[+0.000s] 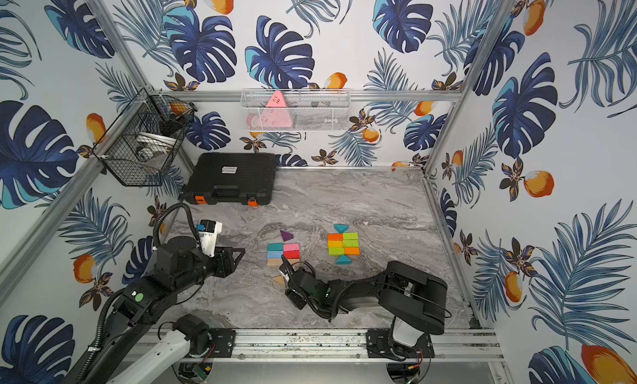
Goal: Assemble a piece of candy with building blocks
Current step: Assemble the building block at the center of the board.
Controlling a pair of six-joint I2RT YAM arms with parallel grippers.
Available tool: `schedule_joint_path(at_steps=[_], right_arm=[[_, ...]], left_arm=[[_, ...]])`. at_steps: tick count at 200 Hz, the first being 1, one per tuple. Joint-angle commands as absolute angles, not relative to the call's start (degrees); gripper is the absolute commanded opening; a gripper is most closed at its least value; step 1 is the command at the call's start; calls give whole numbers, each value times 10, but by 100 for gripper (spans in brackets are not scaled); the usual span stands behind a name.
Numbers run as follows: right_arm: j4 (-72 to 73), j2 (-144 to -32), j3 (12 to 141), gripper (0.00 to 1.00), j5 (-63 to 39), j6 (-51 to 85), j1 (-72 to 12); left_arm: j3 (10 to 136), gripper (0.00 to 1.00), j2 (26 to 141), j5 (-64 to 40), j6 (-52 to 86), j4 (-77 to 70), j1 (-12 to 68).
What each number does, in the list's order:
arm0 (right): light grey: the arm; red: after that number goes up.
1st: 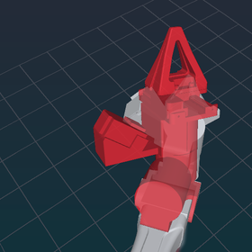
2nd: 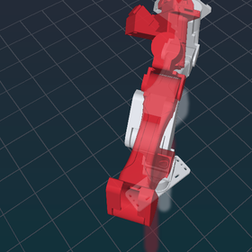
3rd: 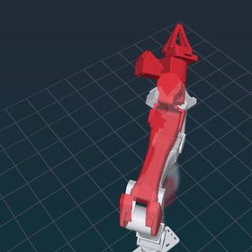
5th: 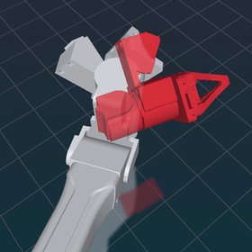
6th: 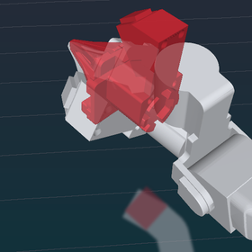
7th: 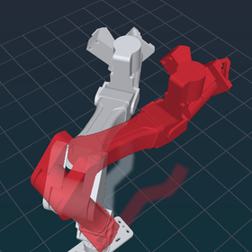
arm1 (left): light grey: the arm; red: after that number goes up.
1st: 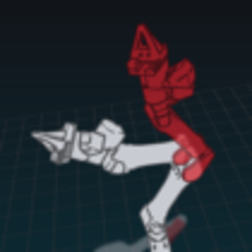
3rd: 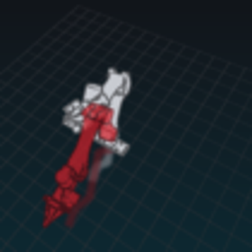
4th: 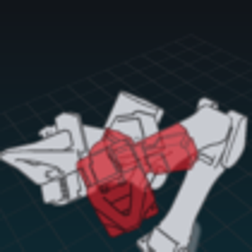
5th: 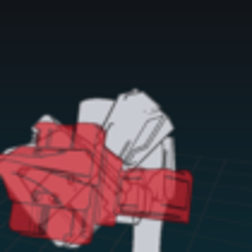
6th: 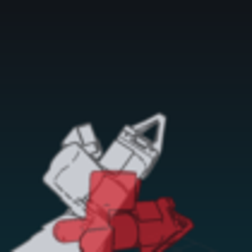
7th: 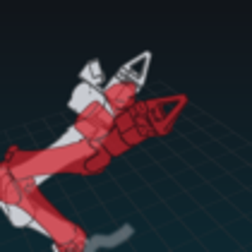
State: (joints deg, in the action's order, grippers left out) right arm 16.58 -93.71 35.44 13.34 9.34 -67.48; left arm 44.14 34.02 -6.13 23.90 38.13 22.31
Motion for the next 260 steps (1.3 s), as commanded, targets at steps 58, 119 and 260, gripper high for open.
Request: schedule_joint_path(at_steps=[58,119,260], right_arm=[[211,-971,361,51,65,99,-664],[187,-1001,389,52,79,103,-663],[204,-1022,391,35,60,134,-651]], left_arm=[[441,53,342,-66,231,362,223],[441,53,342,-67,231,361,223],[440,53,339,-67,230,362,223]])
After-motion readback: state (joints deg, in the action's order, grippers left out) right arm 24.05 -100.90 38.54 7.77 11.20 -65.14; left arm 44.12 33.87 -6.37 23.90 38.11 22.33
